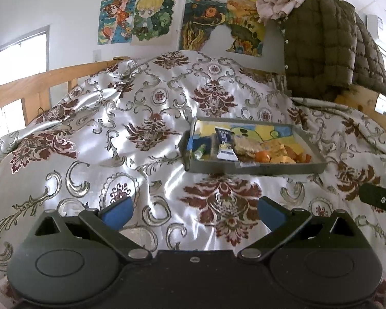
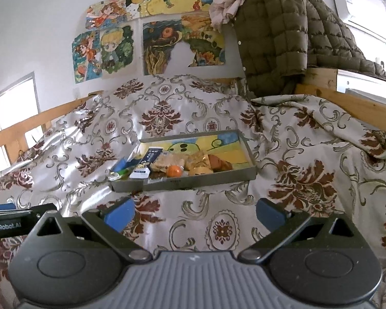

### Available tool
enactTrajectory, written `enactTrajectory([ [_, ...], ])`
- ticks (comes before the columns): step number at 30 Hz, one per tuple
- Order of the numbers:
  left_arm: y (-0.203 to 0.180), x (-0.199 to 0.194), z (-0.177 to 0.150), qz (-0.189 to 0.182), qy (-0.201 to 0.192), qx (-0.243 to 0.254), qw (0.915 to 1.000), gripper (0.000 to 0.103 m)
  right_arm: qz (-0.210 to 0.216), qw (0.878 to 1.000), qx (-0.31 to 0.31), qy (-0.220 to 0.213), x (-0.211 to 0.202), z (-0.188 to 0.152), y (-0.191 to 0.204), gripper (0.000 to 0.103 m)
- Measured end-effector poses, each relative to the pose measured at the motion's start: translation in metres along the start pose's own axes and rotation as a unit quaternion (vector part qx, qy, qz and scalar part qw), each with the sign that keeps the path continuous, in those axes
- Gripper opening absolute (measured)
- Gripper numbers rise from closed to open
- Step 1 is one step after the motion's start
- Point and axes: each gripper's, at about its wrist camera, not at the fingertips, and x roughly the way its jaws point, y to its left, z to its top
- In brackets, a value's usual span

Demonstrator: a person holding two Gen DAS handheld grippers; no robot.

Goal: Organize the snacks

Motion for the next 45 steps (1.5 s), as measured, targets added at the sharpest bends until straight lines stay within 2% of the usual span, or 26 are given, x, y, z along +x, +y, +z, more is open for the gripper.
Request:
enactTrajectory([
  [15, 0.000, -0.012, -0.010, 0.011, 0.012, -0.014, 0.9998, 0.102, -0.032, 0.999, -0.006, -0.001, -0.013, -0.009, -0.006, 0.103],
  [45, 0.000, -0.013, -0.015, 0.015, 0.021, -0.009, 0.9996, 0.102, -0.033, 0.999, -0.006, 0.004, -0.011, -0.013, -0.008, 0.103],
])
